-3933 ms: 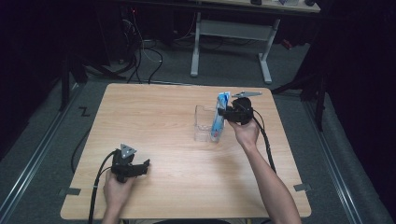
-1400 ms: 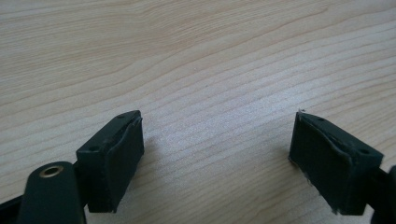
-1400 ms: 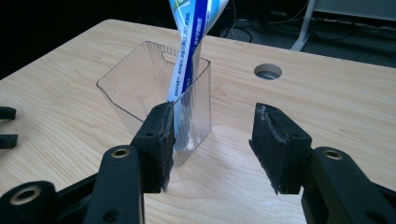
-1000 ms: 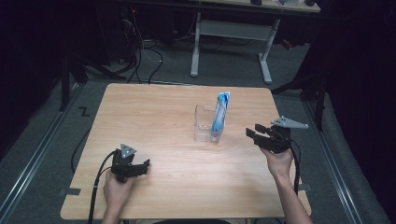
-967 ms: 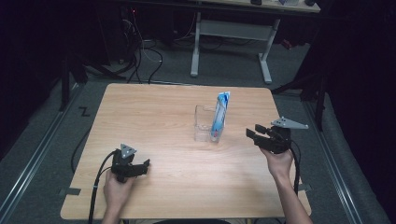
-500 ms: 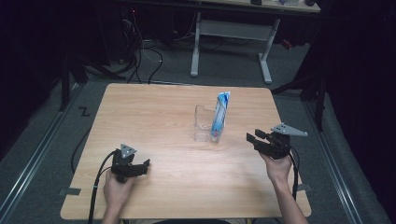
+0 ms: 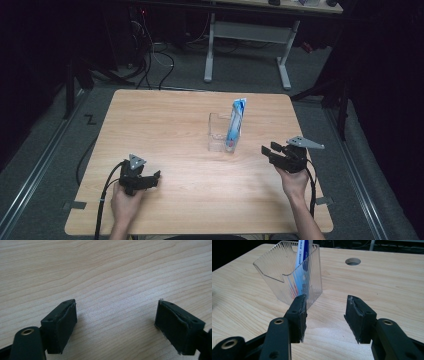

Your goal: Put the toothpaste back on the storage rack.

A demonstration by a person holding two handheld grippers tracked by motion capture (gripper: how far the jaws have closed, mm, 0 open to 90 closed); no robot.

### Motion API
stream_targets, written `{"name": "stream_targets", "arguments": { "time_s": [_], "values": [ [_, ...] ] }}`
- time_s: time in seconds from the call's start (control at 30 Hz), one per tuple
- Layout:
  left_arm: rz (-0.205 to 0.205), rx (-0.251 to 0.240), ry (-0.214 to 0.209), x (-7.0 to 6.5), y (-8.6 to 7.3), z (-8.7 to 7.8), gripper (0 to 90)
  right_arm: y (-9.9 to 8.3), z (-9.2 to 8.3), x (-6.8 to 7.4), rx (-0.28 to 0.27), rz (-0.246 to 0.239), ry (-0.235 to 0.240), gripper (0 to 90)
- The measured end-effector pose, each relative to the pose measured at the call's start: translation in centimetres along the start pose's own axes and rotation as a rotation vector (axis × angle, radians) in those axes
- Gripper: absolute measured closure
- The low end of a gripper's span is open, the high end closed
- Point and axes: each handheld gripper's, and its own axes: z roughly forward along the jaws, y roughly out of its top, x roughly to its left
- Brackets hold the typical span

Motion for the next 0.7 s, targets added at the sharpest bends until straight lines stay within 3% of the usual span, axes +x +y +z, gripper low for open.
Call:
{"name": "stream_targets", "arguments": {
  "time_s": [0.33,0.7],
  "values": [
    [0.000,0.000,0.000,0.0,0.0,0.0,18.1,-1.1,1.3,0.0,0.037,-0.014,-0.033,51.8],
    [0.000,0.000,0.000,0.0,0.0,0.0,18.1,-2.1,2.5,0.0,0.072,-0.008,-0.038,52.1]
  ]
}}
